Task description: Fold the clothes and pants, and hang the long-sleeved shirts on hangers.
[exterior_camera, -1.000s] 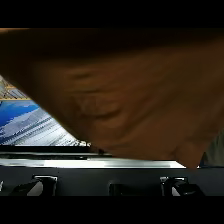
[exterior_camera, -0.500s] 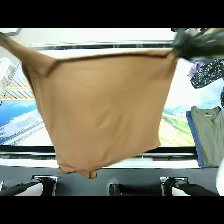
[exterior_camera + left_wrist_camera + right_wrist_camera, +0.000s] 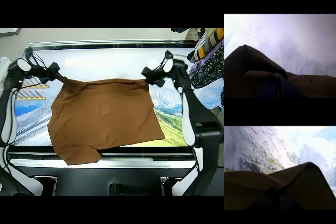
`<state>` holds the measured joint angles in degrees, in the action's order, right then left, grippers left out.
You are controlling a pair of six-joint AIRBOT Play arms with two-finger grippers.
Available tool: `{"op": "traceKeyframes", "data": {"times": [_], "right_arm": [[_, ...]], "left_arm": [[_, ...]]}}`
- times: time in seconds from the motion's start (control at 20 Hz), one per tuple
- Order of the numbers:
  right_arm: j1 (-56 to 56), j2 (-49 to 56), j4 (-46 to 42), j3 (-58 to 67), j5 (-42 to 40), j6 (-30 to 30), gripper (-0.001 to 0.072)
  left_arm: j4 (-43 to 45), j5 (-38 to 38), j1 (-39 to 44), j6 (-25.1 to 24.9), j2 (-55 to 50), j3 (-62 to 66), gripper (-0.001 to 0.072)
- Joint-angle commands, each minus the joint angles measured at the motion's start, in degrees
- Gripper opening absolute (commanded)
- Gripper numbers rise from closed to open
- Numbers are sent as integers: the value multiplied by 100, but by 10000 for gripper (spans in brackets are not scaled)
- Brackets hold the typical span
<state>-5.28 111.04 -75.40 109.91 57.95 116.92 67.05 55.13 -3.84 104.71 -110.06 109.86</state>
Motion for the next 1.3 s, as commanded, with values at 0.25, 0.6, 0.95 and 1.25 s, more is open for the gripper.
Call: {"op": "traceKeyframes", "data": {"times": [0.25,0.6,0.95,1.25], "right_arm": [[463,105,1250,31,258,-1034,449],[2243,-896,1814,-225,3744,-3473,419],[3432,-2118,1917,-3462,3611,-3954,496],[3609,-2367,1838,-5318,3051,-4551,610]], "left_arm": [[-815,1198,-127,-1025,-476,621,431],[-691,2765,-1156,-1270,828,348,468],[-426,2855,-1812,-1174,3064,-2557,468],[-509,2275,-2181,-1276,4846,-5219,469]]}}
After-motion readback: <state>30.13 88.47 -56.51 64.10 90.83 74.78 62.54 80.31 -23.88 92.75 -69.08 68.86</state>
